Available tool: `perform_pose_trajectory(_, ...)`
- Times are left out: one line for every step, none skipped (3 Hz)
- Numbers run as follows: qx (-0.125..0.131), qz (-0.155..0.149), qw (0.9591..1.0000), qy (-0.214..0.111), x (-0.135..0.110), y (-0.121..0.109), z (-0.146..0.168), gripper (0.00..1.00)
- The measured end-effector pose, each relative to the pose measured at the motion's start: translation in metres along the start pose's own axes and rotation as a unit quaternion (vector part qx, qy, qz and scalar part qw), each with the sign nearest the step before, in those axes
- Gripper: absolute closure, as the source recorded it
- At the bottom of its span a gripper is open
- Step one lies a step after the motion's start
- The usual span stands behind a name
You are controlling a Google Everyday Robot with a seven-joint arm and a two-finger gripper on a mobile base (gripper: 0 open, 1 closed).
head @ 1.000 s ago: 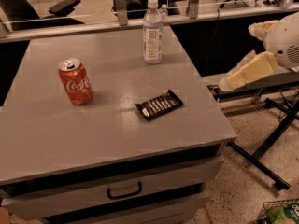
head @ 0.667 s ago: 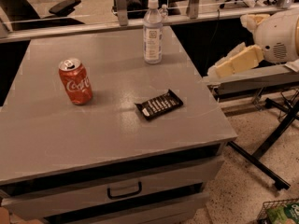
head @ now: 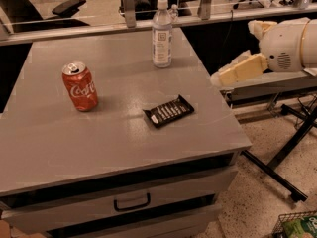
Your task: Pick blue plastic bottle
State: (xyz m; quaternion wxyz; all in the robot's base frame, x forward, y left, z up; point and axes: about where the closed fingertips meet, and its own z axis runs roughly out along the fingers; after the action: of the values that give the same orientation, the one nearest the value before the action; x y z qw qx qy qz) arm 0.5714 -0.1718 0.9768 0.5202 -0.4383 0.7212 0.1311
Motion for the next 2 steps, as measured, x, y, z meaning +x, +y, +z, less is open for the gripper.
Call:
perform_pose_trajectory(0.031,0.018,0.999,-0.026,0.007,-0.014,0.03,0.0)
perform_pose_trajectory(0.054,0.029,0.9962,-0.063,0.006,-0.037,0.07,0.0)
